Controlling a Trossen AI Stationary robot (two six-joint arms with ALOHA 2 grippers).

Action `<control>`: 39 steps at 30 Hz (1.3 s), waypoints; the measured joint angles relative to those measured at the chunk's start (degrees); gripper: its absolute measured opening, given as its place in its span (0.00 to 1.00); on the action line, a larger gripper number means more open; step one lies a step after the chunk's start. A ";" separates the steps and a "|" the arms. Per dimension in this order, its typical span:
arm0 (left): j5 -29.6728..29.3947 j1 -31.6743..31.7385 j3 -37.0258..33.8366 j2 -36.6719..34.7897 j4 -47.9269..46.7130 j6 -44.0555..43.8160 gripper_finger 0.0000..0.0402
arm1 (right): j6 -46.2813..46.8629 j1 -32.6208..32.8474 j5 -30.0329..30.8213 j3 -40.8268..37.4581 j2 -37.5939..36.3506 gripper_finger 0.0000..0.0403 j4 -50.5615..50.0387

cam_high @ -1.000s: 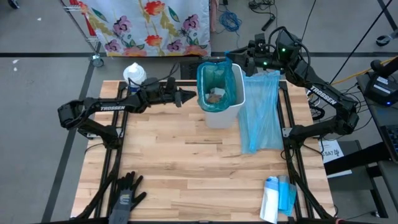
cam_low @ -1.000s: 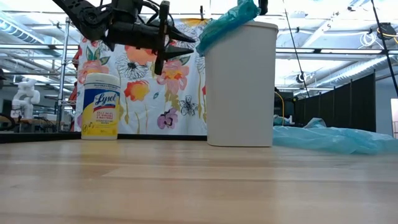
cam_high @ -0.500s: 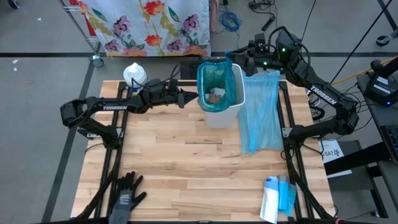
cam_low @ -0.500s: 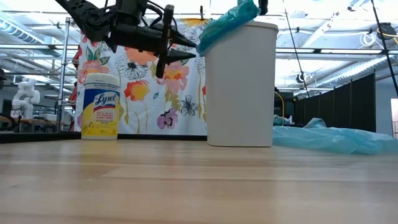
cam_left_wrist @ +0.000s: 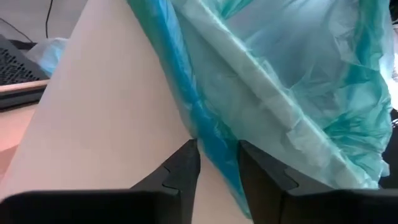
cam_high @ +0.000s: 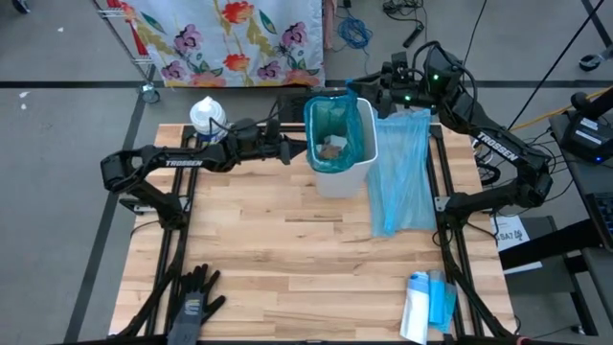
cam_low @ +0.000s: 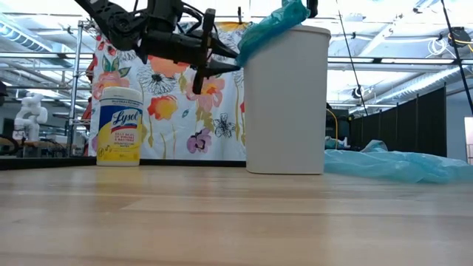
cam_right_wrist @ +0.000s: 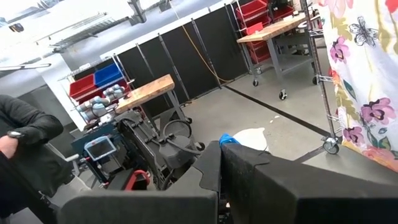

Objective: Place trash/remove bag and relplace
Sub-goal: Remove the trash bag from the trash bin

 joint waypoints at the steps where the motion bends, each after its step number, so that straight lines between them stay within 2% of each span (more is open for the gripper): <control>1: 0.02 0.00 0.00 0.02 0.02 0.00 0.26 | -0.16 0.00 0.00 0.00 0.00 0.00 0.01; 5: 0.34 0.02 0.00 -0.02 -0.35 0.71 0.08 | -0.84 0.01 0.00 0.00 0.00 0.00 -0.08; 7: 0.84 0.09 0.00 -0.42 -0.47 1.68 0.03 | -1.07 0.02 0.00 0.00 0.00 0.00 -0.27; 21: 6.73 4.21 -0.02 -10.48 -2.56 1.84 0.00 | -0.44 0.29 0.00 0.00 0.02 0.00 -1.70; 27: 6.88 4.52 0.23 -12.23 -2.51 1.55 0.00 | 0.35 2.91 0.00 0.00 0.73 0.00 -1.54; 39: 9.24 5.44 7.38 -12.20 -3.70 1.90 0.00 | 3.36 8.48 -0.02 0.00 8.41 0.00 4.53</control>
